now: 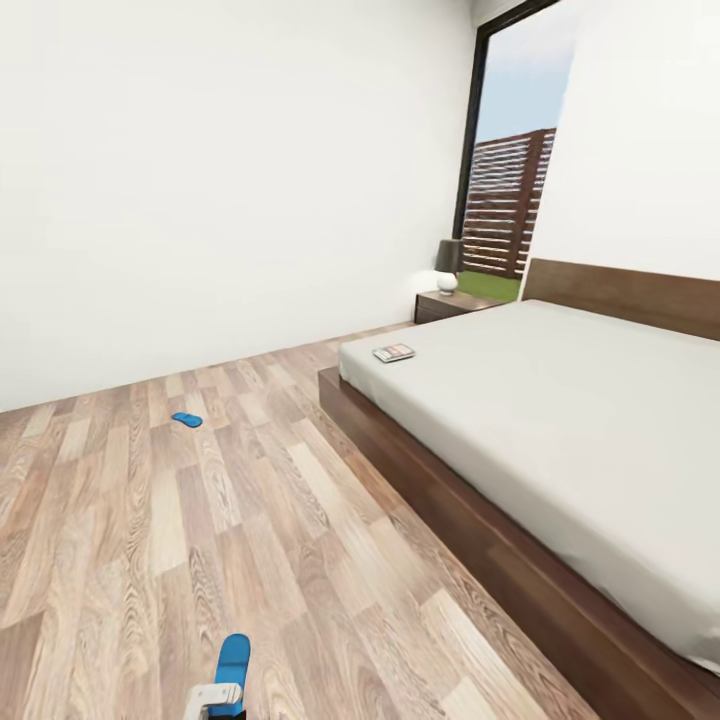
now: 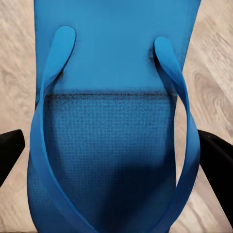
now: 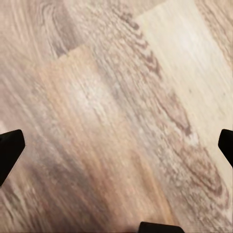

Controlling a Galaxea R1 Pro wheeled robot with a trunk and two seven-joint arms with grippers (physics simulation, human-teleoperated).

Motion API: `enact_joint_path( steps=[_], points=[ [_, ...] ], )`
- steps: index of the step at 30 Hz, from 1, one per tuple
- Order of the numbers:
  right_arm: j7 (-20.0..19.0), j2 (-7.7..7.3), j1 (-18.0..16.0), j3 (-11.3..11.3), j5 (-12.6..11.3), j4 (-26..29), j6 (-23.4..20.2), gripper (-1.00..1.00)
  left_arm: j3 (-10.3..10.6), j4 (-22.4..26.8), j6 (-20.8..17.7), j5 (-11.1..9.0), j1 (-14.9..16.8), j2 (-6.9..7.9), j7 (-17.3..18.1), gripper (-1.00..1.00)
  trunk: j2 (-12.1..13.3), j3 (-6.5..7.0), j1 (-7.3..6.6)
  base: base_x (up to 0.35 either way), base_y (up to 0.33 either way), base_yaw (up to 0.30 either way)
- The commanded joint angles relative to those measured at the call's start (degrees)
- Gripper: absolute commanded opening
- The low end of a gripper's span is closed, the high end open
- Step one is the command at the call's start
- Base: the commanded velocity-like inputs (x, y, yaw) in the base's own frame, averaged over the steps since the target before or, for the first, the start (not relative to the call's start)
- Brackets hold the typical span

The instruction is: In the bedroom, move the book from the bed onto either nightstand, and place the two sandals side by side next to the bed.

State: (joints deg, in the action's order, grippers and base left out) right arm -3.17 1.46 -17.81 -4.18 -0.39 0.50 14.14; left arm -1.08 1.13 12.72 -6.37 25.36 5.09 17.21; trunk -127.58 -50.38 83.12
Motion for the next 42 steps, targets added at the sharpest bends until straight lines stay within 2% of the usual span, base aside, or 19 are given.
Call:
enact_joint_path(
  steps=[1, 21, 37, 42],
  points=[
    [0.01, -0.02, -0.03, -0.39, -0.05, -0.06, 0.19, 1.0, -0.08, -0.08, 0.01, -0.57, 0.04, 0.01, 0.37, -1.0, -0.02, -0.05, -0.01, 0.048, 0.0, 0.287],
    [0.01, -0.02, -0.03, -0.39, -0.05, -0.06, 0.19, 1.0, -0.06, -0.08, -0.01, -0.57, 0.03, 0.01, 0.37, -1.0, -0.02, -0.05, -0.01, 0.305, 0.0, 0.278],
    [0.01, -0.03, -0.03, -0.39, -0.05, -0.06, 0.19, 1.0, -0.06, -0.16, 0.01, -0.57, 0.04, 0.01, 0.37, -1.0, -0.02, -0.05, -0.01, 0.329, 0.0, 0.027],
    [0.01, -0.03, -0.03, -0.39, -0.05, -0.06, 0.19, 1.0, -0.06, -0.15, -0.01, -0.57, 0.04, 0.01, 0.37, -1.0, -0.02, -0.05, -0.01, 0.328, 0.0, 0.228]
  ],
)
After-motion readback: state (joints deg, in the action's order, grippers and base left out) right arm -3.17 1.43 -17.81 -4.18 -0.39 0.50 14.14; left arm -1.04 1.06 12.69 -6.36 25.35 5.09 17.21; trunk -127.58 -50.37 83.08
